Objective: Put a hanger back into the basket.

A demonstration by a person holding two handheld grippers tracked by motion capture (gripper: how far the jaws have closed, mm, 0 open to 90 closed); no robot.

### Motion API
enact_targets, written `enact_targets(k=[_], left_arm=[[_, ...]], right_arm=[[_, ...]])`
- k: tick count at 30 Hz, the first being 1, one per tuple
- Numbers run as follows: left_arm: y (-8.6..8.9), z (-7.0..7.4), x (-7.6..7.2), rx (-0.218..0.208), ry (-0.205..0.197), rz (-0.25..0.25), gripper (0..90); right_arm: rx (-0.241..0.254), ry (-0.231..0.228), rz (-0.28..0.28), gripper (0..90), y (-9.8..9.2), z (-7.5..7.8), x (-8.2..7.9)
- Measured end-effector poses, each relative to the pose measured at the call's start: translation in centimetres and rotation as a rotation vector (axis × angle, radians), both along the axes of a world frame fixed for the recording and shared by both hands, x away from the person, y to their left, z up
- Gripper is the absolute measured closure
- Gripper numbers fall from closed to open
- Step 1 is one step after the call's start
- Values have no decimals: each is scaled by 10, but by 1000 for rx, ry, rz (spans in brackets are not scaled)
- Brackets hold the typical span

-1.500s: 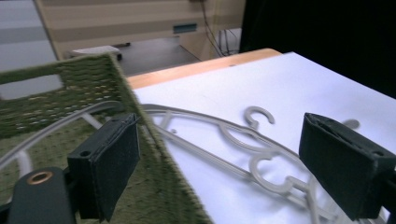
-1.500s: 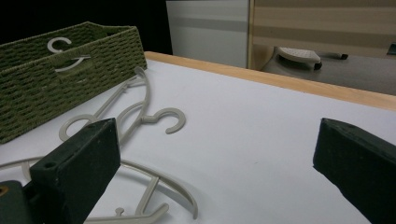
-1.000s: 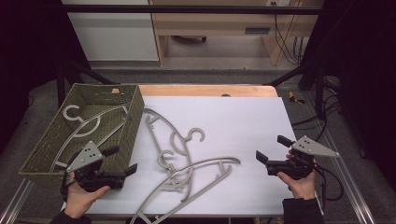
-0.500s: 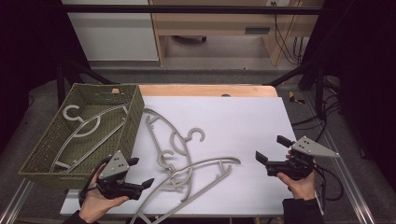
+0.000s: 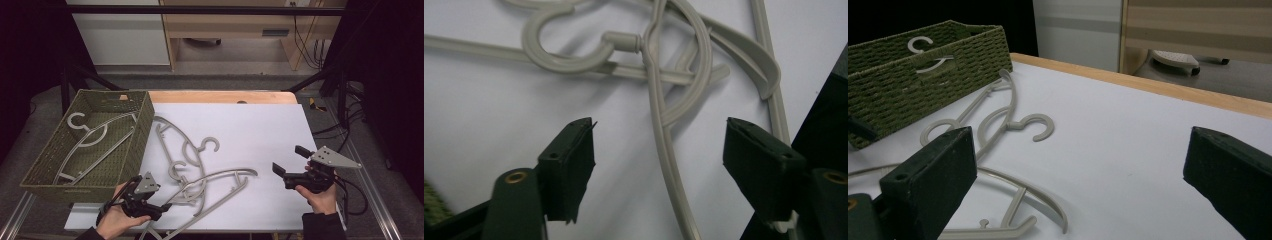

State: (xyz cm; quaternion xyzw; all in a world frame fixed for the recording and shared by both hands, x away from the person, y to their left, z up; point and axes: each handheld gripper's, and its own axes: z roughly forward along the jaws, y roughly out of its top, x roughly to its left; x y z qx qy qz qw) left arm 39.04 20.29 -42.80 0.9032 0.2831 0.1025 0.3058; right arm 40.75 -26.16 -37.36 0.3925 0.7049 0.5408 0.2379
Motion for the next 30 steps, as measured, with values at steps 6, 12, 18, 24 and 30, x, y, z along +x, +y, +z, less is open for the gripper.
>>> enact_targets(k=[6, 12, 18, 24, 30], left_arm=[[-4, -14, 4, 61, 59, -6, 419], [-6, -21, 8, 67, 119, 17, 540], [-9, -26, 9, 67, 155, 26, 659], [-8, -25, 11, 61, 165, 61, 782], [-4, -23, 11, 38, 169, 94, 810]], right_arm=[[-4, 5, 2, 10, 1, -1, 1], [-2, 7, 8, 10, 2, -1, 1], [-4, 7, 7, 10, 3, -2, 1], [-1, 7, 9, 10, 2, -1, 1], [-3, 6, 7, 10, 2, -1, 1]])
